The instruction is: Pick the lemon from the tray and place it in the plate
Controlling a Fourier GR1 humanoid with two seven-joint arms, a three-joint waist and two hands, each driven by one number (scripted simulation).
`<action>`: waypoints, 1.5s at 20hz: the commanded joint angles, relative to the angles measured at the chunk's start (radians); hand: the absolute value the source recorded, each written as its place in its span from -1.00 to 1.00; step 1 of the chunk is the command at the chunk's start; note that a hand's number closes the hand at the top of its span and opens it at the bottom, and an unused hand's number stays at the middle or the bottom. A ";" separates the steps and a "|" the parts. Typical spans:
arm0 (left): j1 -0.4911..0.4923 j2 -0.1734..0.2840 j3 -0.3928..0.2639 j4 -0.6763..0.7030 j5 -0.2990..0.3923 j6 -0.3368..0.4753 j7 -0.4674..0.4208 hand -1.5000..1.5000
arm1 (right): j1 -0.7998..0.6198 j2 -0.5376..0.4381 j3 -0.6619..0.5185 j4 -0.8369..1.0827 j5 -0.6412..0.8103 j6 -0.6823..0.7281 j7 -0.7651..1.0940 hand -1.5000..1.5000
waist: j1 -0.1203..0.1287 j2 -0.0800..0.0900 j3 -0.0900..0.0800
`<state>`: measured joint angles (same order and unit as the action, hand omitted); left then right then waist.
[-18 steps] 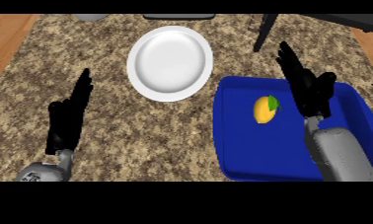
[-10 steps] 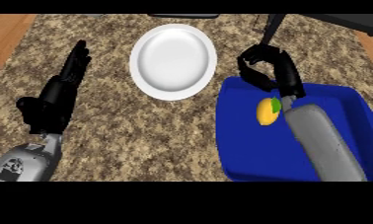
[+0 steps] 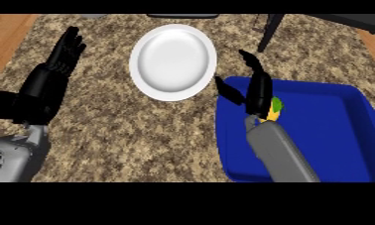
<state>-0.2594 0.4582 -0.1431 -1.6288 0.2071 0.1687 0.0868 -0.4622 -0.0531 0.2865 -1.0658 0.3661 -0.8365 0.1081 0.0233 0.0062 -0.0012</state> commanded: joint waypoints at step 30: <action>0.020 -0.008 0.085 0.019 0.003 -0.084 -0.021 0.00 | -0.237 -0.073 0.069 -0.146 0.287 0.941 1.263 -1.00 | -0.031 -0.012 0.000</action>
<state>-0.2427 0.4517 -0.0649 -1.6029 0.2099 0.0993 0.0748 -0.6863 -0.1504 0.3493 -1.1785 0.6376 0.0059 1.1465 -0.0177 -0.0098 -0.0018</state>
